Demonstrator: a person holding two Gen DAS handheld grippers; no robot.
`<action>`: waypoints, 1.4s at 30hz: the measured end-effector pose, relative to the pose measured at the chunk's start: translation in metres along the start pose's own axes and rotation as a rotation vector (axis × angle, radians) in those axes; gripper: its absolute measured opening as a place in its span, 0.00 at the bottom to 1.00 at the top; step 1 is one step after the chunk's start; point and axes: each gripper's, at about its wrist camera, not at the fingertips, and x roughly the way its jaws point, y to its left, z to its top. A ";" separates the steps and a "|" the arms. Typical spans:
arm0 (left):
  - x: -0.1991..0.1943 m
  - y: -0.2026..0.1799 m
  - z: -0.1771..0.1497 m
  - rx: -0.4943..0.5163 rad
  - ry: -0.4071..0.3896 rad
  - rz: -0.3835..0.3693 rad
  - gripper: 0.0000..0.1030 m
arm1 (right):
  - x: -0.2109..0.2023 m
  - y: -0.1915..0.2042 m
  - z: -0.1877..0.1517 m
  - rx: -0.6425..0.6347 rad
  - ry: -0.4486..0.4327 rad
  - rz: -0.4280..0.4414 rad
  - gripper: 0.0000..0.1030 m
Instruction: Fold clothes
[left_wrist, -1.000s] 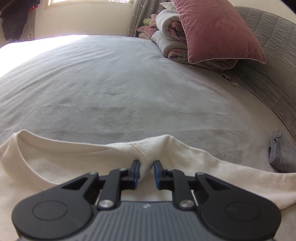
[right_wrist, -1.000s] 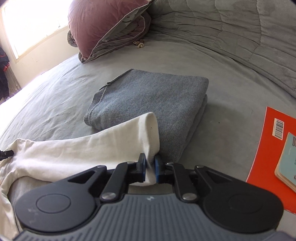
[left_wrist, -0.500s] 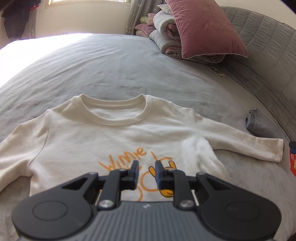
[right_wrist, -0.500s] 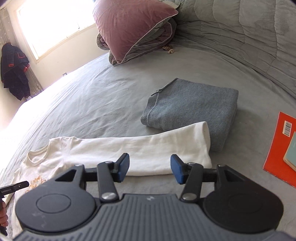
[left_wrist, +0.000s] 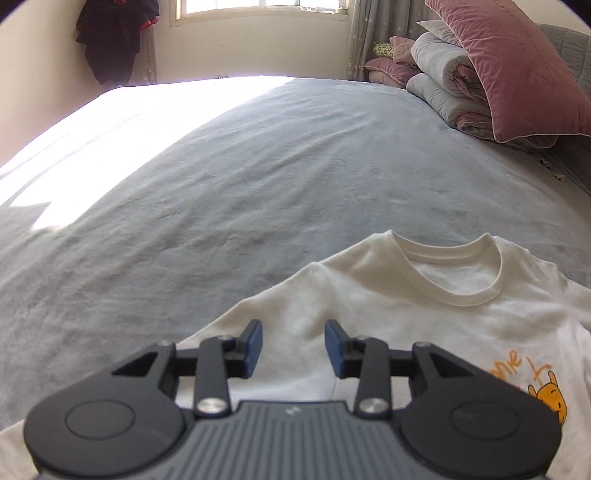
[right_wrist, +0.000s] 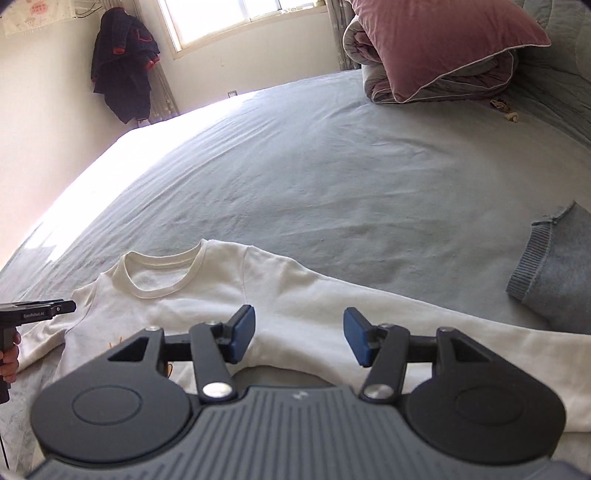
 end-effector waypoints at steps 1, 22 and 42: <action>0.008 0.003 0.005 -0.010 -0.004 -0.002 0.38 | 0.012 0.005 0.003 -0.018 0.004 0.000 0.61; 0.057 -0.005 0.017 -0.079 -0.058 -0.096 0.08 | 0.127 0.055 0.012 -0.251 -0.022 -0.041 0.06; 0.050 -0.026 0.019 -0.049 -0.152 -0.206 0.11 | 0.121 0.078 0.015 -0.279 -0.072 0.069 0.13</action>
